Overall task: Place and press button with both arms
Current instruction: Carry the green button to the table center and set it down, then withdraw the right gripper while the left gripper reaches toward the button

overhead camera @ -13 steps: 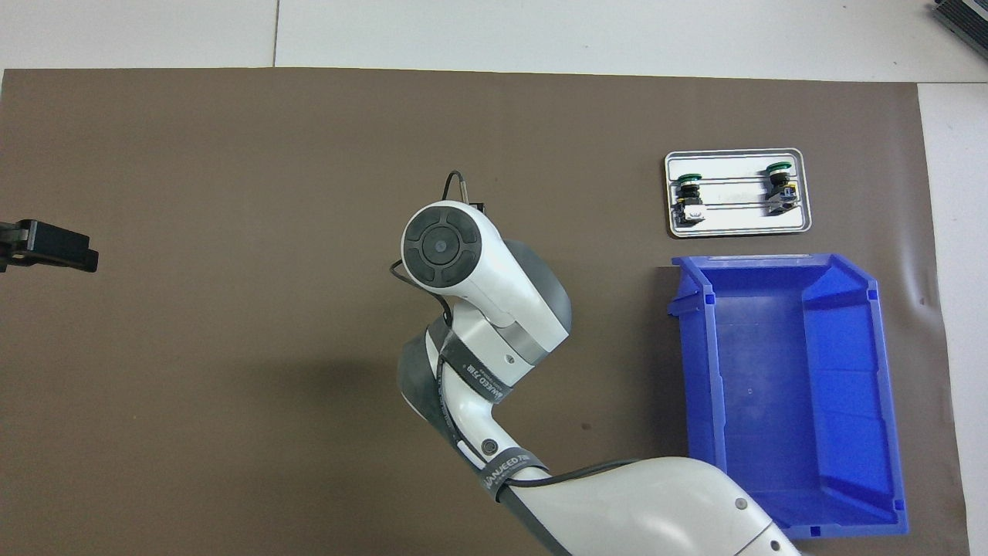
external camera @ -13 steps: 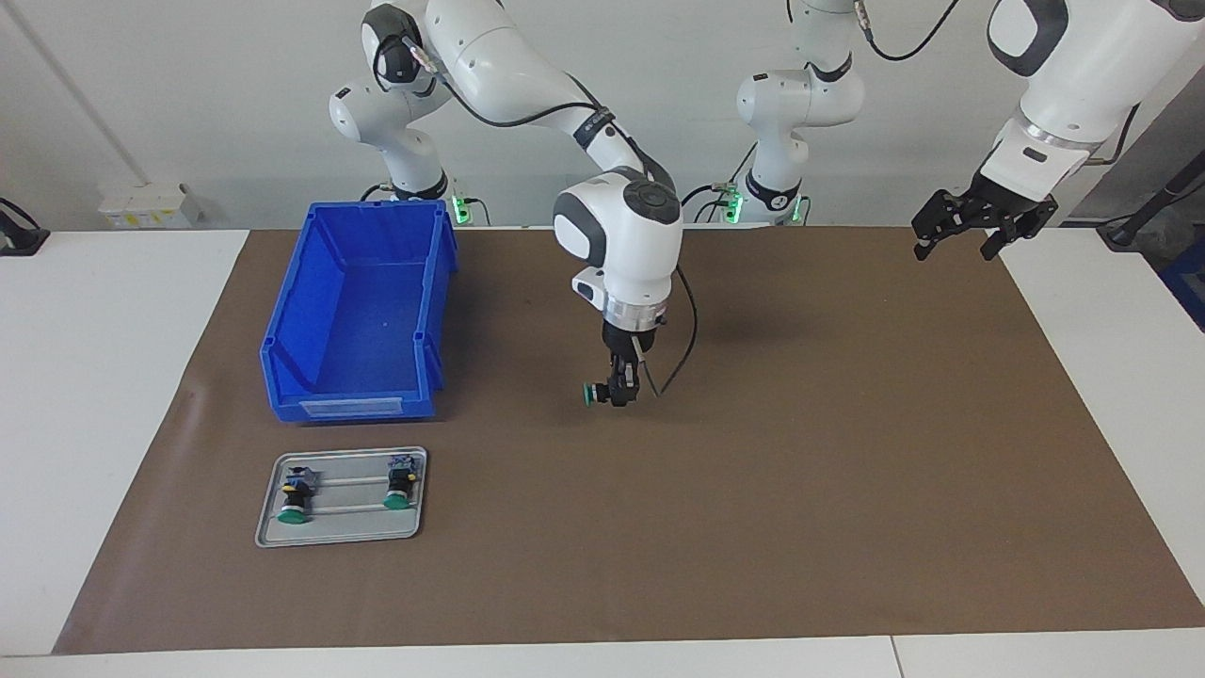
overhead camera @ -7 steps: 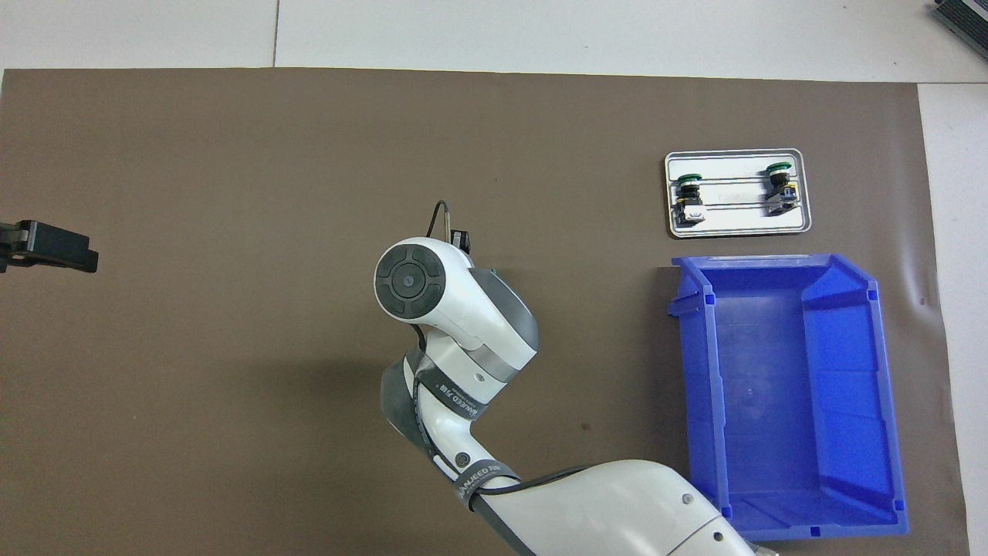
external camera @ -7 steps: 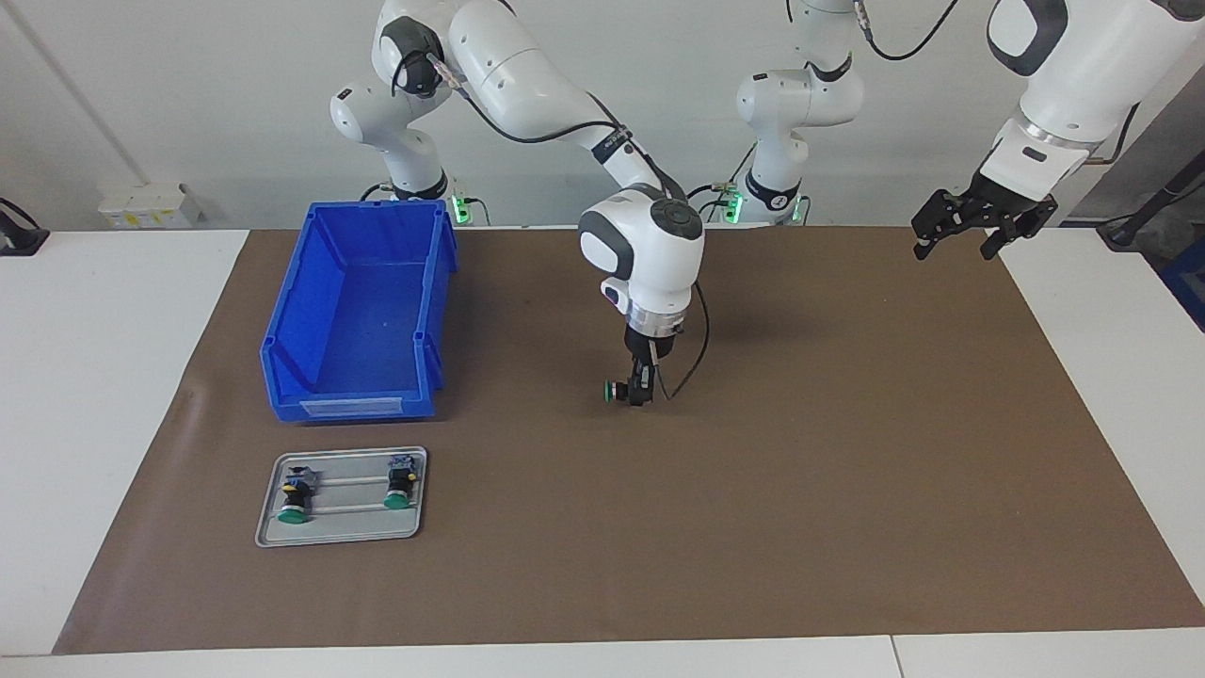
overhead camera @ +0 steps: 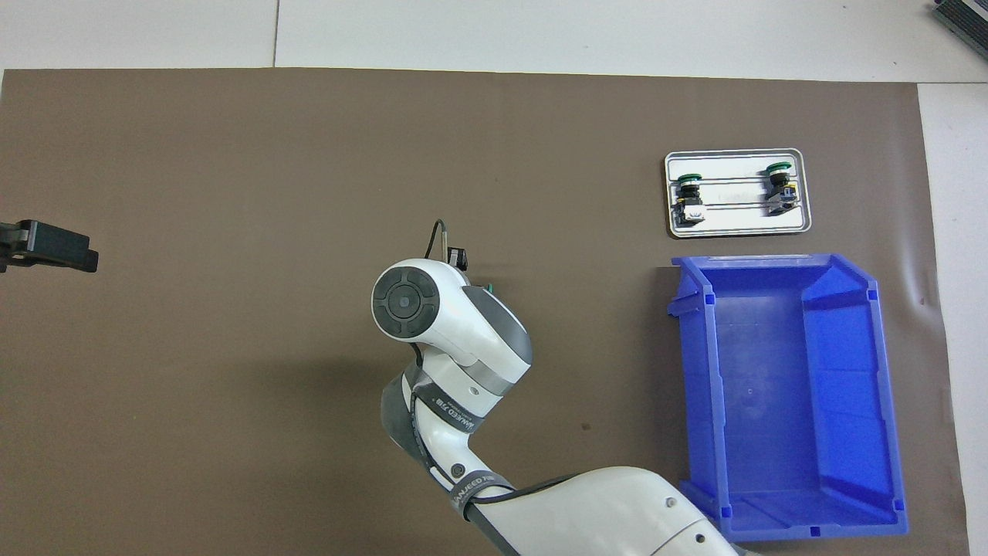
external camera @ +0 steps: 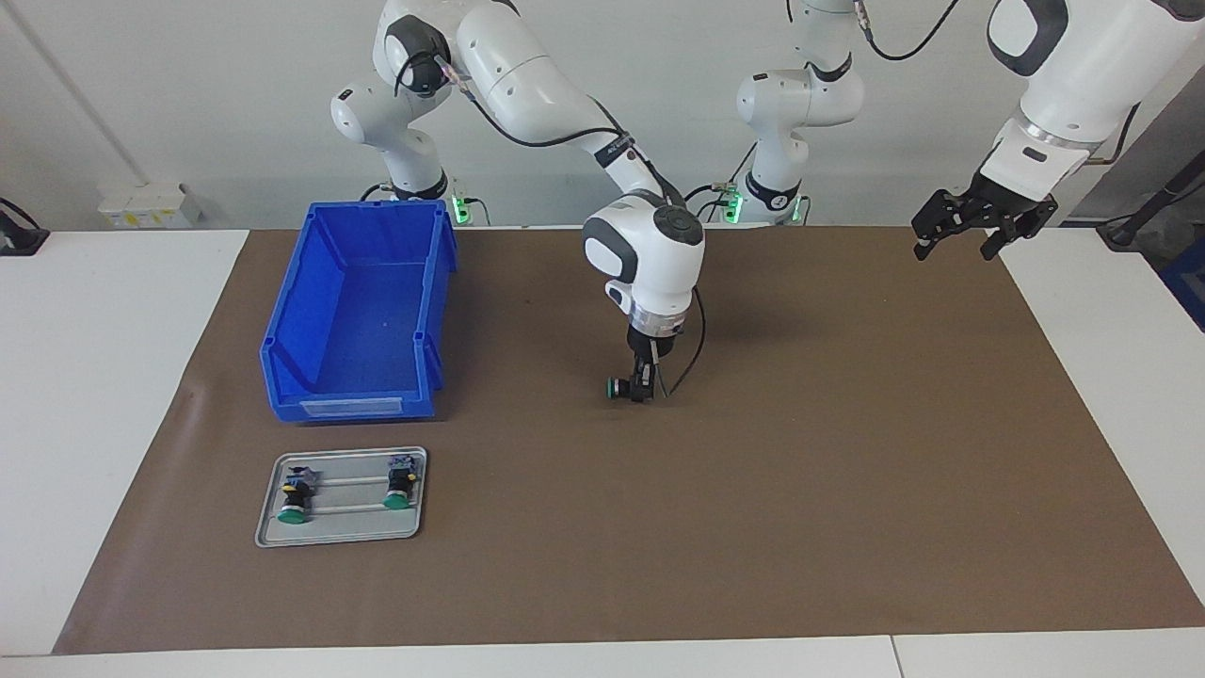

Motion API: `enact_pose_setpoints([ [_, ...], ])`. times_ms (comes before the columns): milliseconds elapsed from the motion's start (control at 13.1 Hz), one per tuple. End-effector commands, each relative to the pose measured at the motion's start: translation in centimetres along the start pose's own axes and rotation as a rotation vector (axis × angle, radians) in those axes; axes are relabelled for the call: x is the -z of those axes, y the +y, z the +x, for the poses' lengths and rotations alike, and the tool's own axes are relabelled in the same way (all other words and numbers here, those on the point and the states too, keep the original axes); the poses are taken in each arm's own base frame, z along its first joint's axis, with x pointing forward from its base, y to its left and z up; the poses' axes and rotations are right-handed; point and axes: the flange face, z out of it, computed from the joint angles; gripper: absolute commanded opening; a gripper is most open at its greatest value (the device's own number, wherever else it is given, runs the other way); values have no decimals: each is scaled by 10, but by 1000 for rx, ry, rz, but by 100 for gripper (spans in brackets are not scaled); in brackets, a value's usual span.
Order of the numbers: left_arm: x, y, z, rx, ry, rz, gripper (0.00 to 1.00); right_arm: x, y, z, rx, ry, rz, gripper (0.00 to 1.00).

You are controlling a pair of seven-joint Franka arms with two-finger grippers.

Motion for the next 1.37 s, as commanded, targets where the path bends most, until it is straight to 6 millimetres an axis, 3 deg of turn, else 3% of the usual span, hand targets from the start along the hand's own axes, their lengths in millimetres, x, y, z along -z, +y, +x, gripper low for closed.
enact_pose_setpoints([
  [0, 1, -2, -8, -1, 13, 16, 100, 4, 10, -1, 8, -7, 38, 87],
  [76, 1, -2, -8, -1, 13, 16, 100, 7, 9, -4, 24, -13, 48, 100],
  [229, 1, -3, -8, 0, 13, 16, 100, 16, 8, -6, 60, -21, 66, 100],
  [381, 1, -3, -8, 0, 13, 16, 100, 67, -13, 12, 114, -76, 101, 100],
  [533, 1, -3, -8, 0, 13, 16, 100, 122, -46, 55, 155, -97, 134, 100],
  [762, 0, -2, -12, -1, -12, 14, 100, 168, -72, 107, 283, -73, 140, 100],
  [990, 1, 8, -12, -26, -6, 16, 100, 194, -97, 157, 460, -42, 138, 100],
  [1219, 1, 15, -13, -41, -17, 14, 100, 217, -131, 235, 569, -95, 119, 100],
  [1295, 3, 30, -14, -70, -17, 16, 100, 221, -138, 259, 641, -90, 103, 100],
])
